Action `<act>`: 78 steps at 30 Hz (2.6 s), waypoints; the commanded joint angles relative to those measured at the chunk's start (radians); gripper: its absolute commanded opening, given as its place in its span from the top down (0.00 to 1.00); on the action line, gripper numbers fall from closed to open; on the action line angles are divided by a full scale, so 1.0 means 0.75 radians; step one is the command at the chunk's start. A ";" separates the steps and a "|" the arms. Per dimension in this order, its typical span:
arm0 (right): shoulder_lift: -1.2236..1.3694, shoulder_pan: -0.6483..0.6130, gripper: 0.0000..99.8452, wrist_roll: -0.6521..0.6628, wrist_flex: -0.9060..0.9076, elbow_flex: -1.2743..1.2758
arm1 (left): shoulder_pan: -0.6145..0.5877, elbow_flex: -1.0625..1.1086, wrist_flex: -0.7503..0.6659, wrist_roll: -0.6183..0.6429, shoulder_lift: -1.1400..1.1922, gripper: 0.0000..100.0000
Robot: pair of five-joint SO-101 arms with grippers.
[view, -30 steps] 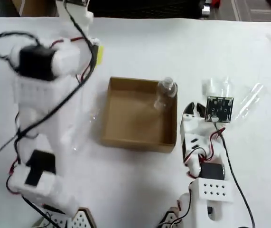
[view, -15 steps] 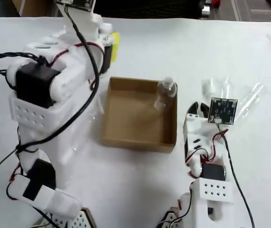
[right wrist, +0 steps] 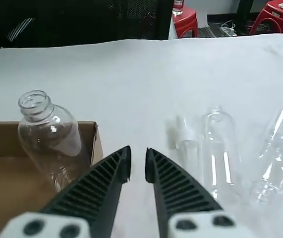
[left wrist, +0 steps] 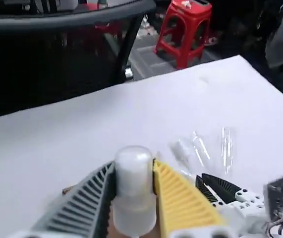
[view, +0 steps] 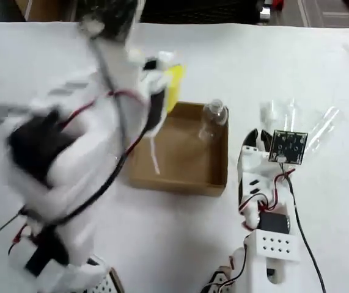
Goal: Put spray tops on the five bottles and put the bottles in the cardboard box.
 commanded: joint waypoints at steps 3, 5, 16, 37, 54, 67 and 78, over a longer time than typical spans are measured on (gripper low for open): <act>-0.009 0.001 0.96 0.018 -0.028 -0.008 | 0.011 0.031 0.020 -0.057 -0.281 0.98; -0.009 0.001 0.96 0.018 -0.024 -0.008 | 0.021 0.133 0.002 -0.053 -0.341 0.98; -0.009 0.001 0.96 0.018 -0.021 -0.006 | 0.011 0.677 -0.256 -0.115 -0.813 0.98; -0.009 0.011 0.96 0.072 -0.077 0.016 | 0.075 2.103 -2.109 -0.301 -0.915 0.98; -0.009 0.011 0.96 0.072 -0.081 0.025 | 0.083 1.704 -2.342 -0.313 -0.171 0.98; -0.009 0.011 0.96 0.076 -0.081 0.025 | 0.089 1.696 -2.349 -0.313 -0.107 0.98; -0.009 0.011 0.96 0.080 -0.081 0.023 | 0.093 1.727 -2.342 -0.303 -0.069 0.98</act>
